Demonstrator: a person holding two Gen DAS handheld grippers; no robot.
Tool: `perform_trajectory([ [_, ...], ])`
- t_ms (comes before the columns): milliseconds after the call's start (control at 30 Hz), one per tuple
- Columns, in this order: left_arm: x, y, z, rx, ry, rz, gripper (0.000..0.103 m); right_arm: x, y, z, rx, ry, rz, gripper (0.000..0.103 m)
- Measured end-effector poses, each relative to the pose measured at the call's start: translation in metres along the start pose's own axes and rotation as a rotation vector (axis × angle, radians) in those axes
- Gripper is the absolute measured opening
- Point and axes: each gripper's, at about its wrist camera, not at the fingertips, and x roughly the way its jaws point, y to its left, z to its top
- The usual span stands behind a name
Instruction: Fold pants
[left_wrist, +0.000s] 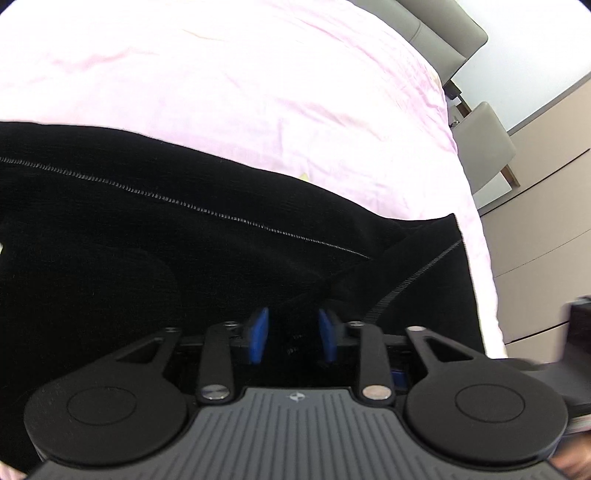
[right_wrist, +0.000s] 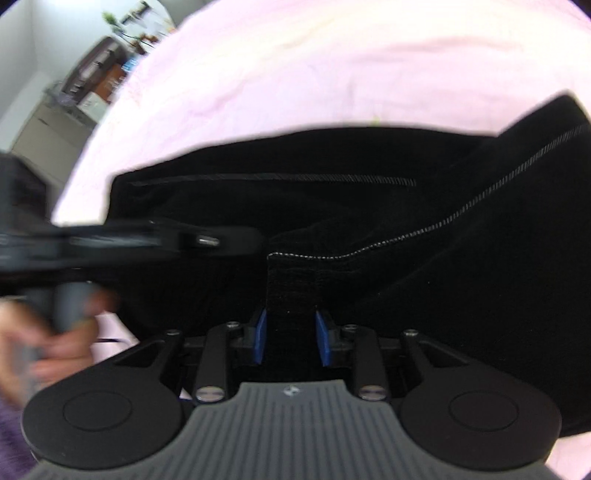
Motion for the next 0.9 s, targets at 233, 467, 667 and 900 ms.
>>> perform_trajectory([
  [233,0.008,-0.008,-0.007,-0.063,0.055,-0.054,0.067,-0.013,0.013,-0.018,-0.149,-0.079,-0.052,0.049],
  [467,0.028,-0.032,-0.004,-0.077,0.081,-0.059,0.078,-0.077,0.002,-0.040,-0.225,-0.176,-0.194,0.048],
  [667,0.033,-0.027,-0.016,-0.099,0.084,0.010,0.080,-0.066,-0.041,-0.059,-0.146,-0.136,-0.252,0.031],
  [900,0.043,-0.019,-0.016,-0.115,0.094,0.084,0.080,0.010,-0.017,-0.076,-0.153,-0.133,-0.156,0.010],
])
